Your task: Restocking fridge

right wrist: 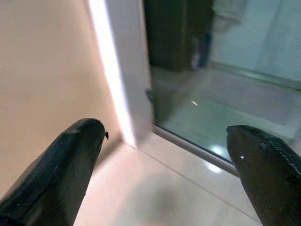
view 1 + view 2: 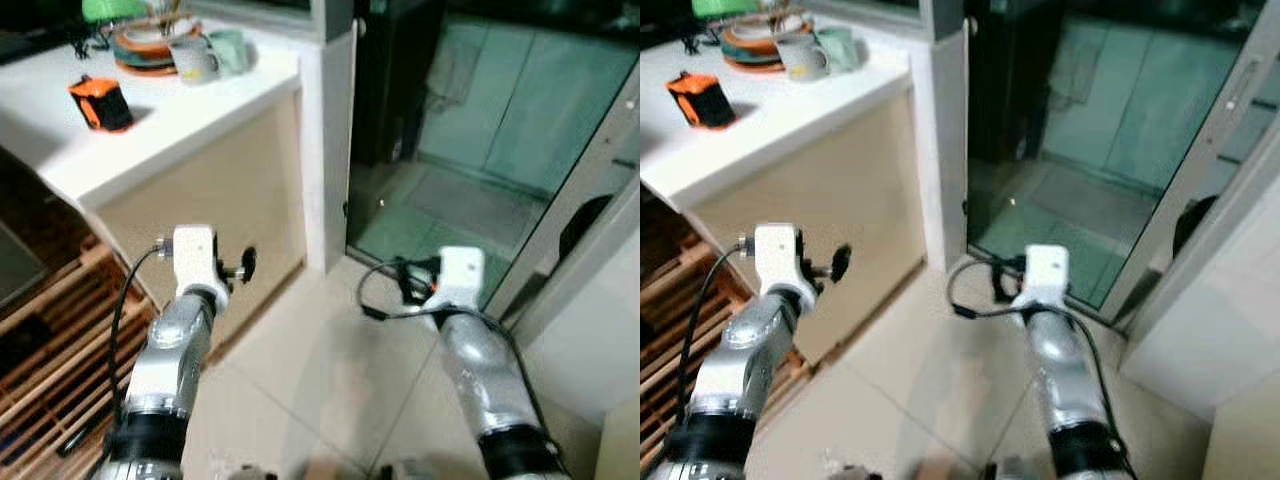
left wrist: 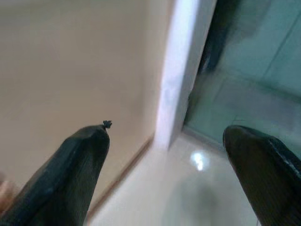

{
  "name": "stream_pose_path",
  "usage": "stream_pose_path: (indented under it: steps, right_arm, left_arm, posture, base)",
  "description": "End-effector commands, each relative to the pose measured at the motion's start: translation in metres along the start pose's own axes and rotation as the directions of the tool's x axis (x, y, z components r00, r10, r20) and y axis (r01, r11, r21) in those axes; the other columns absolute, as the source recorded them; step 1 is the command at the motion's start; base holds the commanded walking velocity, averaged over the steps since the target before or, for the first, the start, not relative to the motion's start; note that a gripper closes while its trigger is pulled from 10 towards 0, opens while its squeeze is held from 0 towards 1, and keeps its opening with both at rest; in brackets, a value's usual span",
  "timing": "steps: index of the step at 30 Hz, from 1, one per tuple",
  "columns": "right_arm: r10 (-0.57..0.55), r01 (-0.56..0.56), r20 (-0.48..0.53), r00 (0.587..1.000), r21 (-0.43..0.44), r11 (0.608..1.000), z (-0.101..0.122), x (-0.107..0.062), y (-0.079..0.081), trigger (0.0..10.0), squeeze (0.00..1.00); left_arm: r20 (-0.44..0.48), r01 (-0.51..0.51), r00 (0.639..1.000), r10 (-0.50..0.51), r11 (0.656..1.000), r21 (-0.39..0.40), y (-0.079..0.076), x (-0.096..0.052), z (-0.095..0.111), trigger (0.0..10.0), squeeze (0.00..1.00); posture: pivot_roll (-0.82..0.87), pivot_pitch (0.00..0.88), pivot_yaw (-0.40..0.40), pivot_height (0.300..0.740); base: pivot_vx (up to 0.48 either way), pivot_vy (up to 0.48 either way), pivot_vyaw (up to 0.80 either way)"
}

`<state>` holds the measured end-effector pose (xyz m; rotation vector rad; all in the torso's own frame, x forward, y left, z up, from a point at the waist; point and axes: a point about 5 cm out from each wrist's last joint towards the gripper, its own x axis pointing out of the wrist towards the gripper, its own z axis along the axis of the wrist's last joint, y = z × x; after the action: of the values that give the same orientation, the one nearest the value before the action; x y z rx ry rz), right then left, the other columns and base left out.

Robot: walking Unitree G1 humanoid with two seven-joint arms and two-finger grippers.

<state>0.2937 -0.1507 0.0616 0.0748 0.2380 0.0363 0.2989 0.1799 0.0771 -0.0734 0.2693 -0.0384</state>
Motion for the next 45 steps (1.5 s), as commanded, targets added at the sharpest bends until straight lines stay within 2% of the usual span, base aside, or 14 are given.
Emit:
stream_pose_path:
  steps: [1, 5, 9, 12, 13, 14, 15, 16, 18, 22, 26, 34, 41, 45]
  right_arm:
    - [0.025, -0.025, 0.023, 0.999, 0.0, 1.0, 0.007, 0.002, 0.005, 10.0, 0.0]
    - [-0.026, 0.031, 0.083, 0.996, -0.066, 0.997, 0.011, -0.023, -0.014, 10.0, 0.0]
    - [-0.097, 0.118, 0.167, 0.981, -0.124, 0.985, 0.013, -0.072, -0.038, 10.0, 0.0]
    - [-0.104, 0.131, 0.186, 0.977, -0.137, 0.982, 0.014, -0.079, -0.041, 10.0, 0.0]
    - [-0.12, 0.144, 0.182, 0.976, -0.121, 0.982, 0.013, -0.081, -0.045, 10.0, 0.11]
    - [-0.131, 0.152, 0.176, 0.976, -0.107, 0.983, 0.013, -0.081, -0.046, 10.0, 0.11]
    - [-0.123, 0.136, 0.156, 0.98, -0.08, 0.987, 0.011, -0.078, -0.044, 10.0, 0.22]
    - [-0.108, 0.121, 0.157, 0.982, -0.077, 0.99, 0.012, -0.076, -0.04, 10.0, 0.22]
    - [-0.045, 0.055, 0.156, 0.987, -0.056, 0.997, 0.012, -0.072, -0.027, 10.0, 0.0]
    - [-0.046, 0.056, 0.134, 0.99, -0.069, 0.996, 0.013, -0.069, -0.023, 10.0, 0.0]
    - [-0.095, 0.102, 0.105, 0.99, -0.064, 0.993, 0.005, -0.06, -0.035, 10.0, 0.0]
    - [-0.072, 0.082, 0.1, 0.992, -0.099, 0.992, 0.006, -0.056, -0.037, 10.0, 0.0]
    - [-0.039, 0.047, 0.096, 0.995, -0.082, 0.995, 0.007, -0.044, -0.035, 10.0, 0.0]
    - [-0.028, 0.033, 0.085, 0.996, -0.052, 0.998, 0.004, -0.04, -0.031, 10.0, 0.0]
  left_arm:
    - [0.079, 0.008, 0.997, -0.01, 1.0, 0.025, -0.001, 0.003, 0.017, 10.0, 0.0]
    - [0.104, 0.003, 0.995, -0.012, 0.996, 0.086, 0.014, -0.023, 0.018, 10.0, 0.0]
    - [0.08, 0.063, 0.994, -0.074, 0.99, 0.125, 0.016, -0.068, 0.008, 10.0, 0.0]
    - [0.097, 0.077, 0.991, -0.092, 0.985, 0.154, 0.014, -0.072, 0.01, 10.0, 0.0]
    - [0.111, 0.083, 0.989, -0.099, 0.986, 0.143, 0.013, -0.072, 0.013, 10.0, 0.0]
    - [0.119, 0.086, 0.988, -0.102, 0.988, 0.131, 0.013, -0.072, 0.015, 10.0, 0.0]
    - [0.143, 0.089, 0.984, -0.106, 0.989, 0.118, 0.01, -0.068, 0.02, 10.0, 0.0]
    - [0.146, 0.099, 0.982, -0.116, 0.988, 0.118, 0.007, -0.066, 0.02, 10.0, 0.0]
    - [0.142, 0.119, 0.98, -0.137, 0.984, 0.13, -0.001, -0.063, 0.019, 10.0, 0.0]
    - [0.152, 0.087, 0.984, -0.096, 0.994, 0.068, 0.005, -0.06, 0.017, 10.0, 0.0]
    - [0.144, 0.087, 0.985, -0.093, 0.995, 0.041, 0.003, -0.049, 0.014, 10.0, 0.0]
    - [0.139, 0.096, 0.985, -0.101, 0.995, 0.041, -0.001, -0.043, 0.012, 10.0, 0.0]
    - [0.123, 0.057, 0.99, -0.068, 0.994, 0.091, 0.001, -0.037, 0.01, 10.0, 0.0]
    - [0.111, 0.038, 0.993, -0.046, 0.997, 0.071, 0.007, -0.035, 0.006, 10.0, 0.0]
  posture:
    - [-0.1, 0.0, 0.023, 0.706]
    - [-0.09, 0.0, 0.011, 0.706]
    - [-0.07, 0.0, -0.001, 0.706]
    - [-0.08, 0.0, -0.005, 0.706]
    - [-0.08, 0.0, -0.008, 0.706]
    - [-0.08, 0.0, -0.008, 0.706]
    - [-0.08, 0.0, -0.001, 0.706]
    - [-0.09, 0.0, 0.002, 0.706]
    - [-0.09, 0.0, 0.004, 0.706]
    - [-0.11, 0.0, 0.012, 0.706]
    - [-0.13, 0.0, 0.025, 0.706]
    - [-0.14, 0.0, 0.031, 0.706]
    - [-0.13, 0.013, 0.04, 0.706]
    - [-0.12, 0.016, 0.041, 0.706]
  base:
    - [0.0, 0.0, 0.0]
    - [0.0, 0.0, 0.0]
    - [0.0, 0.0, 0.0]
    - [0.0, 0.0, 0.0]
    - [0.0, 0.0, 0.0]
    - [0.0, 0.0, 0.0]
    - [0.0, 0.0, 0.0]
    - [0.0, 0.0, 0.0]
    - [0.0, 0.0, 0.0]
    - [0.0, 0.0, 0.0]
    - [0.0, 0.0, 0.54]
    - [0.0, 0.0, 0.7]
    - [0.0, 0.0, 0.28]
    - [0.0, 0.0, 0.52]
